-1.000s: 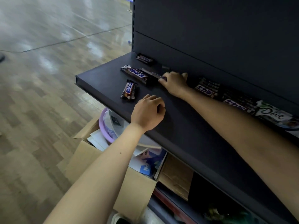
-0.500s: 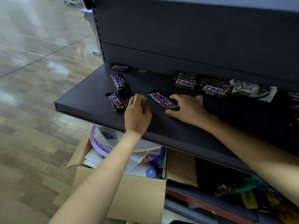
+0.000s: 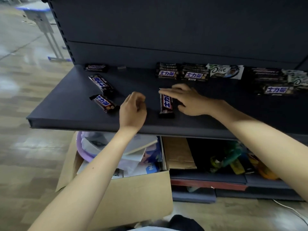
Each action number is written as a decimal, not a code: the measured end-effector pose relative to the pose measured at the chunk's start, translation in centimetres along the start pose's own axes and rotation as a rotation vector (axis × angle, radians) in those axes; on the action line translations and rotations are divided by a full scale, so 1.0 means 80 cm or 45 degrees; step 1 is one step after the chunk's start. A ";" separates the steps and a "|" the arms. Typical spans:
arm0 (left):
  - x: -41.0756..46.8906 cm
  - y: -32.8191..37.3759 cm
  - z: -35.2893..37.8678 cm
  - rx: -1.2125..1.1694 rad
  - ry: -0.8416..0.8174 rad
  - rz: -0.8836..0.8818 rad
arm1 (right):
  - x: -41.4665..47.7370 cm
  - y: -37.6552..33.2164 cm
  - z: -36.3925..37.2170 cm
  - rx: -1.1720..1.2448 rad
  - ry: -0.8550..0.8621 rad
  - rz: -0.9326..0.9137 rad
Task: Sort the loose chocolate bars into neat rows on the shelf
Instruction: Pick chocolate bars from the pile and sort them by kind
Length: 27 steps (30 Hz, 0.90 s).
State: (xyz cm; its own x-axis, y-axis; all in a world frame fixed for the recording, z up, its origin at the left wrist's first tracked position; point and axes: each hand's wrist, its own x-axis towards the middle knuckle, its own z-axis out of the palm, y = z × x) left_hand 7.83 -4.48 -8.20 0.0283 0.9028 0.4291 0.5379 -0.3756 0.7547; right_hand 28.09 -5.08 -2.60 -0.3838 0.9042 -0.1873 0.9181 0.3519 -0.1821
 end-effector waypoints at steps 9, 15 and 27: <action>0.002 0.008 -0.003 0.108 -0.304 -0.146 | 0.035 -0.020 -0.019 -0.358 0.008 -0.053; 0.006 0.029 -0.014 -0.084 -0.425 -0.199 | 0.009 -0.046 -0.004 -0.150 0.406 -0.025; 0.001 0.030 -0.046 -1.142 -0.335 -0.675 | -0.047 -0.059 0.010 1.031 0.882 0.214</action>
State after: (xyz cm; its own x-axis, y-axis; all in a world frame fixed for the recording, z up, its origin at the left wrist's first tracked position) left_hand 6.03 -6.08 -4.50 0.2112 0.9723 -0.0997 -0.2766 0.1573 0.9480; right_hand 25.15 -10.30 -1.78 0.1136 0.9558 0.2712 0.5178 0.1760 -0.8372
